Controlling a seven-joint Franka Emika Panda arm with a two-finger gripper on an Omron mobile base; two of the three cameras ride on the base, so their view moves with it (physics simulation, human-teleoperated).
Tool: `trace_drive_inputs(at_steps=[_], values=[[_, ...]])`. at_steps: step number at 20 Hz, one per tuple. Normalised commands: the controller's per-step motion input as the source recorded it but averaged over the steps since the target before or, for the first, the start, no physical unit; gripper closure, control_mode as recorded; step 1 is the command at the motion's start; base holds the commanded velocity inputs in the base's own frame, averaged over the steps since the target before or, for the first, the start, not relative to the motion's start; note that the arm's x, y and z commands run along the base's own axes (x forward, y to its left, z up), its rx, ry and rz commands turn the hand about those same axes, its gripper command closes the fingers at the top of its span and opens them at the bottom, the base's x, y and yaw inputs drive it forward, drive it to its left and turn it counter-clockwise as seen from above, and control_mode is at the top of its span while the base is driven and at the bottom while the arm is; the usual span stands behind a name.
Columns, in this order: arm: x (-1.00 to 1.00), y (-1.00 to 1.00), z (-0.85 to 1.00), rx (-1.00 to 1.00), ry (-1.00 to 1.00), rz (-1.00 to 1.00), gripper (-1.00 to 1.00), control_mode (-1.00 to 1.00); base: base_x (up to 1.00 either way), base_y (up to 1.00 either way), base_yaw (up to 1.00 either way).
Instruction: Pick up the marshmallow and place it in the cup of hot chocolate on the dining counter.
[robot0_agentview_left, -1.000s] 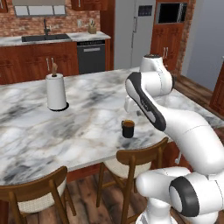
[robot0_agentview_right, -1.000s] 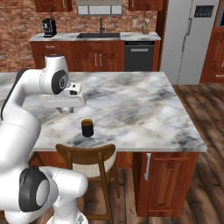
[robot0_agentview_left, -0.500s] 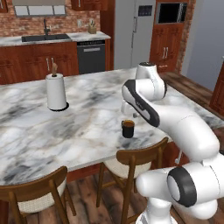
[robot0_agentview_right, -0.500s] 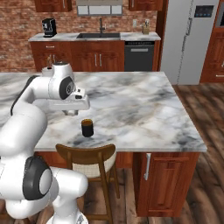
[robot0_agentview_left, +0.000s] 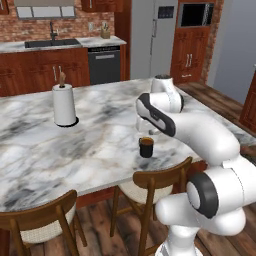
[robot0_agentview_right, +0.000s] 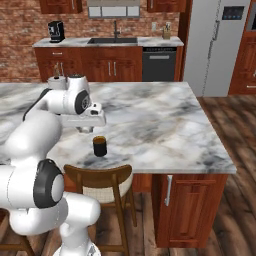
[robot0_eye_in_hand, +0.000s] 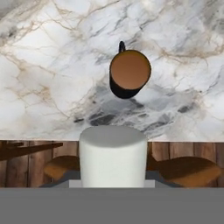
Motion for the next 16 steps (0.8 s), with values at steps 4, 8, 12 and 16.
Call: trace_drive_inputs(at_steps=[4,8,12,16], values=[[0.23,0.00,-0.27,0.00,0.00,0.00,1.00,-1.00,0.00,0.00,0.00],[0.12,0.00,-0.23,0.00,0.00,0.00,1.00,-1.00,0.00,0.00,0.00],[0.11,0.00,-0.22,0.00,0.00,0.00,1.00,-1.00,0.00,0.00,0.00],[0.08,0.00,-0.18,0.00,0.00,0.00,1.00,-1.00,0.00,0.00,0.00]])
